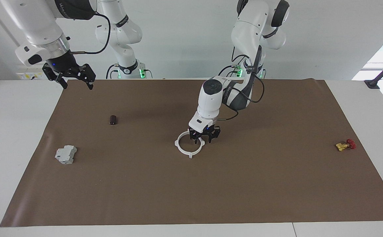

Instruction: Assemble drain pipe with both arms

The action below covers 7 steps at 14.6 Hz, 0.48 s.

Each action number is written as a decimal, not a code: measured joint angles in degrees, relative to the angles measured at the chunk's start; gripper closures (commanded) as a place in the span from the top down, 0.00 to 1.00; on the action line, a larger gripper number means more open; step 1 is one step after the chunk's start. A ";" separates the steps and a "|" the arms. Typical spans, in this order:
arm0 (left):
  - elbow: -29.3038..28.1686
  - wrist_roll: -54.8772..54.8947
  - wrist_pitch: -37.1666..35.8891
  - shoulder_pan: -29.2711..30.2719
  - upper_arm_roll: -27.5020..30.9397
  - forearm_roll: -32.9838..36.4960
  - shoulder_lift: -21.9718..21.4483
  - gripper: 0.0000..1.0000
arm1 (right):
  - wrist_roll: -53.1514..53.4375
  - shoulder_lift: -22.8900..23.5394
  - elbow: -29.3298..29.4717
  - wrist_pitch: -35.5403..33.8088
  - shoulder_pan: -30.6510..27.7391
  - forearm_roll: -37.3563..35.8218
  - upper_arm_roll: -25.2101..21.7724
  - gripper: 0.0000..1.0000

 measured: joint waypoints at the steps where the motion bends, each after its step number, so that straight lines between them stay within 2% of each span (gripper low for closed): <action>1: 0.00 0.00 -0.01 0.28 0.03 -0.01 -0.05 1.00 | 0.00 -0.02 0.12 0.00 0.00 0.00 0.00 1.00; 4: -0.04 0.08 -2.07 3.12 0.24 -0.02 -2.32 1.00 | 0.00 -0.02 0.18 0.00 0.00 0.00 0.00 1.00; 7: -2.60 1.07 -5.62 7.65 0.45 -0.02 -8.48 1.00 | 0.00 -0.02 0.18 0.00 0.00 0.00 0.00 1.00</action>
